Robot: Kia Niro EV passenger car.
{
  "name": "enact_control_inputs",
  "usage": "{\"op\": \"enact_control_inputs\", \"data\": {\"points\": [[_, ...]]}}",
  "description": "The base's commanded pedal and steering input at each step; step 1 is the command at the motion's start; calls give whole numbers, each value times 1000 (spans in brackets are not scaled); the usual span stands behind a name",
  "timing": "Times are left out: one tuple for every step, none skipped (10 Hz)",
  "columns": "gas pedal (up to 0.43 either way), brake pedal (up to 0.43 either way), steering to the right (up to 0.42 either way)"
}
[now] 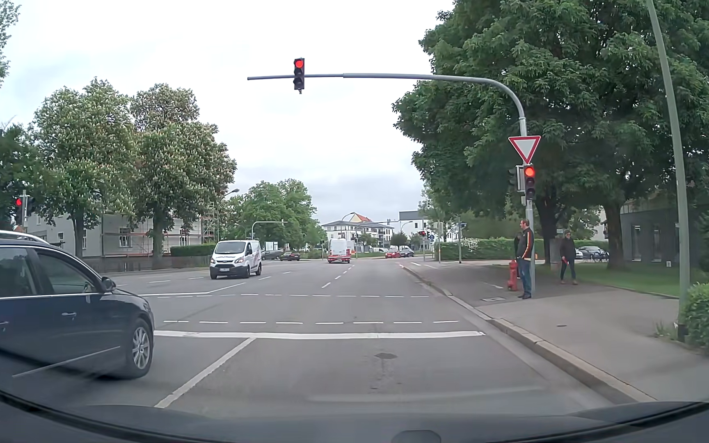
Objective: Follow the waypoints while adhering to traffic rules and regulations
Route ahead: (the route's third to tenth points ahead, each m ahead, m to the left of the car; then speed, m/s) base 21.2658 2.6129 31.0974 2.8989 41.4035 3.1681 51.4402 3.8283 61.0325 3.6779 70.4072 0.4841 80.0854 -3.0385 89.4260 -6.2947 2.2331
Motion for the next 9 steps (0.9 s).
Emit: {"op": "enact_control_inputs", "data": {"points": [[0, 201, -3], [0, 201, -7], [0, 201, -11], [0, 201, -15], [0, 207, -16], [0, 207, -16], [0, 201, -16], [0, 207, -16], [0, 207, -17]]}}
